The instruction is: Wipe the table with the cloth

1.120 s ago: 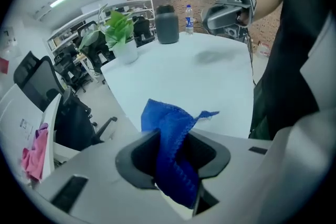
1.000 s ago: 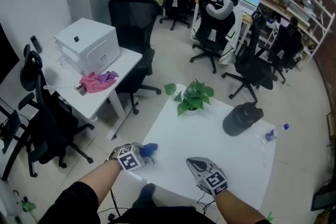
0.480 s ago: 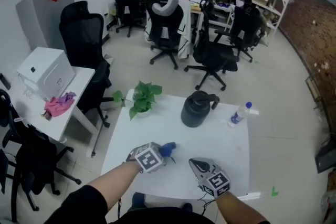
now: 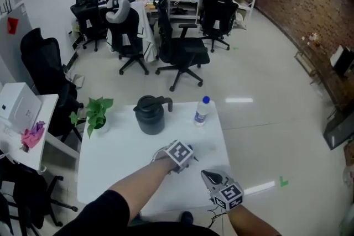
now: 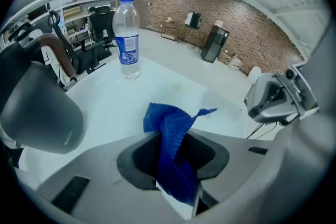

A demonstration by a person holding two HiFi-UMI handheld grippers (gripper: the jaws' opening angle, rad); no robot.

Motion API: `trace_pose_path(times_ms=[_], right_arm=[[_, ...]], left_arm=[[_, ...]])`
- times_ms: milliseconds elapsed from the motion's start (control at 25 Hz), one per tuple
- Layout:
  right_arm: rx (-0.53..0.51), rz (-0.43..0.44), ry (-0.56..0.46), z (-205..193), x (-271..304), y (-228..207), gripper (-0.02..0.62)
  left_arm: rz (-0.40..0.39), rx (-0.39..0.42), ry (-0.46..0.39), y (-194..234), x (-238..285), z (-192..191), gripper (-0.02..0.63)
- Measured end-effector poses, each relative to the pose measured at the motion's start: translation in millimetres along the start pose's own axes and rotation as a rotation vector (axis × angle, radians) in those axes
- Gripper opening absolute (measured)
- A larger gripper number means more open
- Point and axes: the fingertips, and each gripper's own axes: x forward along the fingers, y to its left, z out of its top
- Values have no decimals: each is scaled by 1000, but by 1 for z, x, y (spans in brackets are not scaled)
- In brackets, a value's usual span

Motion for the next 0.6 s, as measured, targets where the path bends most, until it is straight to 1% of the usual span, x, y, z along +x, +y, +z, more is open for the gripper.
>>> trace_pose_path(times_ms=[120,160,240,360,480,600], right_arm=[[30,-33,4,-20,-38,-37,14],[39,-41,6,-26,-50,-49,14],[58,-62,10,-35,-72,-67,14],[90,-94,19,-49,-95,-86,14],[108,-104,27,-63,-109,-100,14],[119,-114,17,-70,-112,-110,14]], left_arm=[[-16,-68,46,-18,41,41,115],[-16,-81,65,-24,52,53,115],[3,-80,98,-35,68,69,115],[35,-62,138,-50,94,80,115],[41,-81,171,-60,120,85,114],[25,-114,187,-56,135,92,110]])
